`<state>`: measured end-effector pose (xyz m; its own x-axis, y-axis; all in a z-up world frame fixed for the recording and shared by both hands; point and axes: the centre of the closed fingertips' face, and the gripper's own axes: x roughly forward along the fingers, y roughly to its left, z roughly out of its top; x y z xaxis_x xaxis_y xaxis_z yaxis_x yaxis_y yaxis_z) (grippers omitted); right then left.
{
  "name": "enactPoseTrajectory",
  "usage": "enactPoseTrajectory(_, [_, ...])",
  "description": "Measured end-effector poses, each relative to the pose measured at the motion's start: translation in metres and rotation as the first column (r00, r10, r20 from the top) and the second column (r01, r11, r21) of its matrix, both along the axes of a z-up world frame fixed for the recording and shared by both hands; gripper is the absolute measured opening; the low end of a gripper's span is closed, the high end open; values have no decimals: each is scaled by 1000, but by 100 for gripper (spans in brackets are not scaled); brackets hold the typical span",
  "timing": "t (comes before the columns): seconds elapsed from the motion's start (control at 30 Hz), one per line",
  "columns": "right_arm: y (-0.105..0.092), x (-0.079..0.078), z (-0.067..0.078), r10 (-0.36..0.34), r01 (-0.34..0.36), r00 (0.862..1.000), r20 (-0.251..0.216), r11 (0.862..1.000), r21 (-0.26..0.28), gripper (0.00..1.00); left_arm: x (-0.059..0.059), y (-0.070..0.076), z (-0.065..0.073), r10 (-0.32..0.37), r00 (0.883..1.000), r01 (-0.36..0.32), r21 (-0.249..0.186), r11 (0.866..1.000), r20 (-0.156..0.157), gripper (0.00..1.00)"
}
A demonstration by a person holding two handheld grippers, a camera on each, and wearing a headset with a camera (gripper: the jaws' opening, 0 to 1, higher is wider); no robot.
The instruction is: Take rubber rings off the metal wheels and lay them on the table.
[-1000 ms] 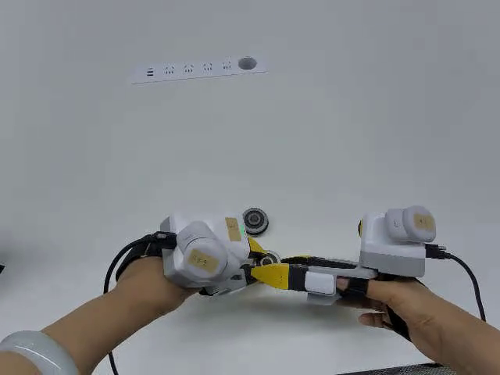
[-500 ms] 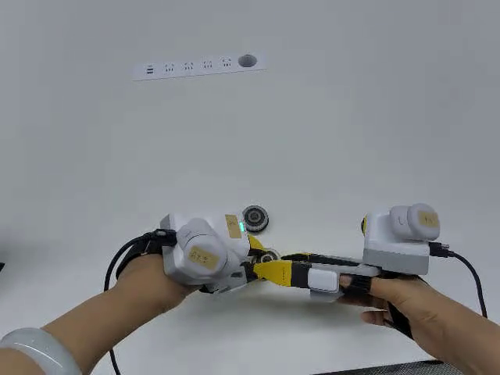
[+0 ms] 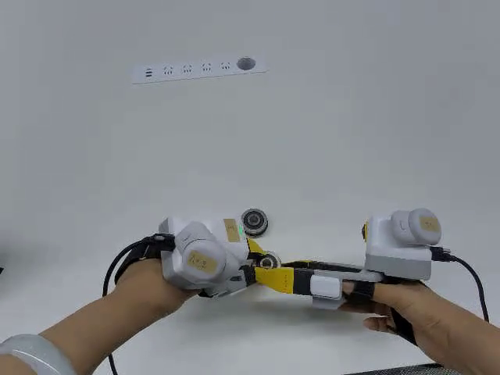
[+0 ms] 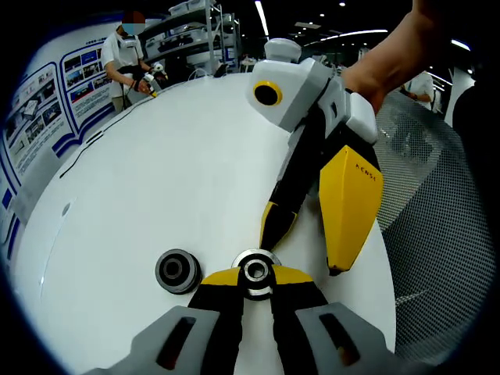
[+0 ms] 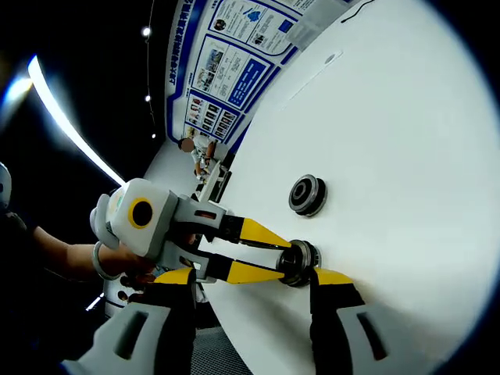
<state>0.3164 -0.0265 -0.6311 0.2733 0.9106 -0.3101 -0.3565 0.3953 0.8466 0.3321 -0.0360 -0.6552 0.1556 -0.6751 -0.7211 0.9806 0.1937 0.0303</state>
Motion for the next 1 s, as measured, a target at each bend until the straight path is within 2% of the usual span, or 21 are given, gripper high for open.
enactPoseTrajectory(0.2, [-1,-1,2,-5,5,1000,4,1000,-1,60,0,0,0,2,1000,-2,-1,1000,-1,13])
enactPoseTrajectory(0.5, [-4,1,-1,-15,15,1000,2,1000,-16,53,0,0,0,4,1000,-4,-3,1000,-2,13])
enactPoseTrajectory(1.0, [-7,2,1,-16,17,1000,16,1000,-26,52,0,0,0,6,1000,-6,-6,1000,-3,13])
